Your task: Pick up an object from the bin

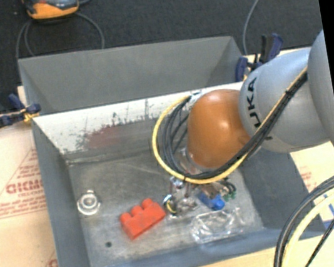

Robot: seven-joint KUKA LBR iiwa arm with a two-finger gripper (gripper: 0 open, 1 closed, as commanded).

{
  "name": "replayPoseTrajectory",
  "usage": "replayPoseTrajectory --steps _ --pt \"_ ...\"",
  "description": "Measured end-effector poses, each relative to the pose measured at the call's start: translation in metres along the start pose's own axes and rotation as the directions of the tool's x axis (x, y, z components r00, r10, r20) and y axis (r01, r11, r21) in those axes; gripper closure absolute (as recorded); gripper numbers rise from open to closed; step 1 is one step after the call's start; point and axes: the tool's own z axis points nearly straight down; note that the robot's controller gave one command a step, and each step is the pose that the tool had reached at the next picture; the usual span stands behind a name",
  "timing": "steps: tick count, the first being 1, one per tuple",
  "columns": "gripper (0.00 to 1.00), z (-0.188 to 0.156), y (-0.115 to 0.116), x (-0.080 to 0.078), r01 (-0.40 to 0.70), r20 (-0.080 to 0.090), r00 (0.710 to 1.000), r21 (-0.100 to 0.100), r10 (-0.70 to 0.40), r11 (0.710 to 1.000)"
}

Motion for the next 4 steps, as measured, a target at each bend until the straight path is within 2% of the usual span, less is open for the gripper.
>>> replayPoseTrajectory --steps 1,2,3,4 --pt "1.00 -0.119 0.038 -0.052 -0.130 0.011 0.991 0.001 0.130 0.992" --pt "0.00 -0.114 0.037 -0.049 -0.133 0.000 0.991 0.001 0.133 0.991" --pt "0.00 -0.074 0.071 0.028 0.114 -0.005 0.993 0.002 -0.114 0.994" --pt "0.00 0.022 0.066 -0.012 -0.171 0.013 0.985 -0.001 0.171 0.985"
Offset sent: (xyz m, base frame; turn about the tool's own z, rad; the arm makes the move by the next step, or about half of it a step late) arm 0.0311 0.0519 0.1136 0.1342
